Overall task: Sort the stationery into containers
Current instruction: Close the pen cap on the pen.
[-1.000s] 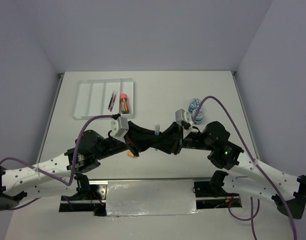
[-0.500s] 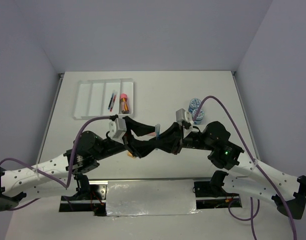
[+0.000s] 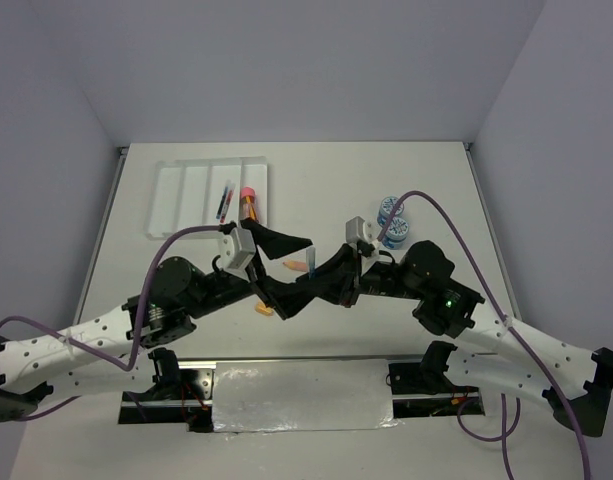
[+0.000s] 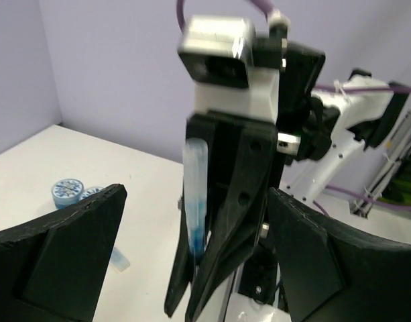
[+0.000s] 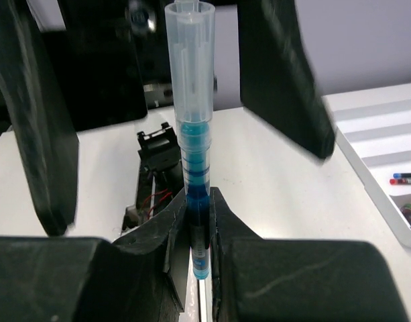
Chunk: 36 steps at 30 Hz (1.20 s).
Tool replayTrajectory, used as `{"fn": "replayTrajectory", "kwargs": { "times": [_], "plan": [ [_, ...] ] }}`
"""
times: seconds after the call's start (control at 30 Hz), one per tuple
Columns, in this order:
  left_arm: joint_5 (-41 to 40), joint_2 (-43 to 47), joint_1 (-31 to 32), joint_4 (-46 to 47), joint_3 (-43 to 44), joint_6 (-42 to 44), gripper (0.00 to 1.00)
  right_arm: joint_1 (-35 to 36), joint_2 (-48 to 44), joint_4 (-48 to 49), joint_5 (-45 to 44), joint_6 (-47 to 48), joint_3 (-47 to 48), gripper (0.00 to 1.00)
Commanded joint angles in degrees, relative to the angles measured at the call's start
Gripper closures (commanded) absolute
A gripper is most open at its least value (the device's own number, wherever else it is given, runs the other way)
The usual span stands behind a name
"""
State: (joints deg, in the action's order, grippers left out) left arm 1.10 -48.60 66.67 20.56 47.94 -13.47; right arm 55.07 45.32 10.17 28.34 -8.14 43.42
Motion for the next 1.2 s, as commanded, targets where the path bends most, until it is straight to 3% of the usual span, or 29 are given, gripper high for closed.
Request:
{"fn": "replayTrajectory", "kwargs": {
  "times": [0.0, 0.23, 0.47, 0.63, 0.87, 1.17],
  "plan": [
    [-3.8, 0.6, 0.2, -0.1, 5.5, 1.1, 0.01, -0.3, 0.3, 0.5, 0.8, 1.9, 0.5, 1.00],
    [-6.0, -0.5, 0.2, -3.1, 9.6, 1.3, 0.03, -0.3, 1.1, 1.4, 1.1, 1.9, 0.7, 1.00],
    [-10.1, -1.8, 0.1, -5.3, 11.4, 0.6, 0.13, -0.3, 1.0, 1.1, 1.1, 2.2, 1.2, 1.00],
    [-7.3, -2.7, 0.0, -5.6, 11.9, 0.1, 0.20, -0.3, 1.2, 1.3, -1.0, 2.3, 1.1, 1.00],
    [-5.8, -3.4, 0.0, -6.1, 11.3, -0.6, 0.55, -0.3, 1.7, 1.0, -3.3, 1.9, 1.5, 1.00],
    [-4.4, -5.0, 0.0, -7.4, 11.8, -1.3, 0.85, -0.4, 1.7, 0.4, -5.6, 1.1, 2.9, 1.00]
  ]
}}
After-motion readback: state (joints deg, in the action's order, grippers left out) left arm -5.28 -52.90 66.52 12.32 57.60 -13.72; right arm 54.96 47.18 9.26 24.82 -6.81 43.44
